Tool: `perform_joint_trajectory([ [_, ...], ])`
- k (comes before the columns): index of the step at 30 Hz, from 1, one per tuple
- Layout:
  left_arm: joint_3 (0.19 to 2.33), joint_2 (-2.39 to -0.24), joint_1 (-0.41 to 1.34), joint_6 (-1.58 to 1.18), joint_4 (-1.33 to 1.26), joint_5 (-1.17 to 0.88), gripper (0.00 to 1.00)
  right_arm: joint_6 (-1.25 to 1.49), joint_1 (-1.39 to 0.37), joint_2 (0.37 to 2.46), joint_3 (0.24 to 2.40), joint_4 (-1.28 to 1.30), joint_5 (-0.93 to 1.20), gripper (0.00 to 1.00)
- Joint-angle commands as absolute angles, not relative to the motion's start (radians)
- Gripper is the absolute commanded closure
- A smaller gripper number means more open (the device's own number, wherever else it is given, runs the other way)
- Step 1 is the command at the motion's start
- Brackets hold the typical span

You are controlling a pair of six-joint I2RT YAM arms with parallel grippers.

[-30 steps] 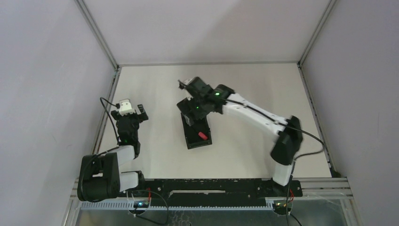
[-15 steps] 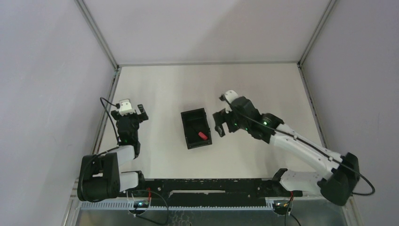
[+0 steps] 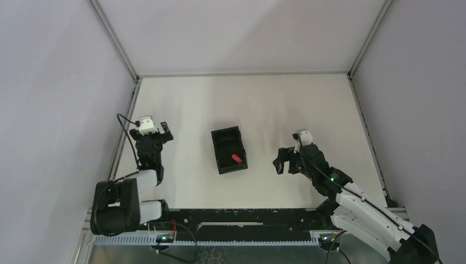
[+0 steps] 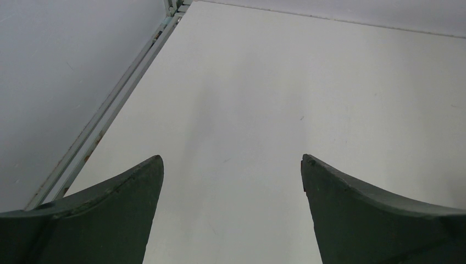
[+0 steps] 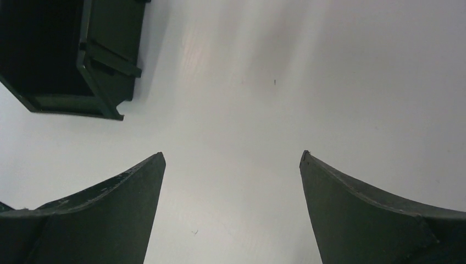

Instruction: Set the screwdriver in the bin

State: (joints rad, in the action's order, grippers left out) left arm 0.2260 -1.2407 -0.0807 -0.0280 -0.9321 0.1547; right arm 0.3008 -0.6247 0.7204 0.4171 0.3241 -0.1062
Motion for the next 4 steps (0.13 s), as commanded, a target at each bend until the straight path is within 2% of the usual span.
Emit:
perform_joint_trajectory([
  [1,0.238,-1.230,-0.075,-0.032,-0.956,0.163,0.00,0.369,-0.615,0.646,0.387,0.223,-0.159,0.00],
  [4,0.239,-1.230,-0.074,-0.034,-0.956,0.163,0.00,0.373,-0.608,0.629,0.382,0.222,-0.173,0.00],
])
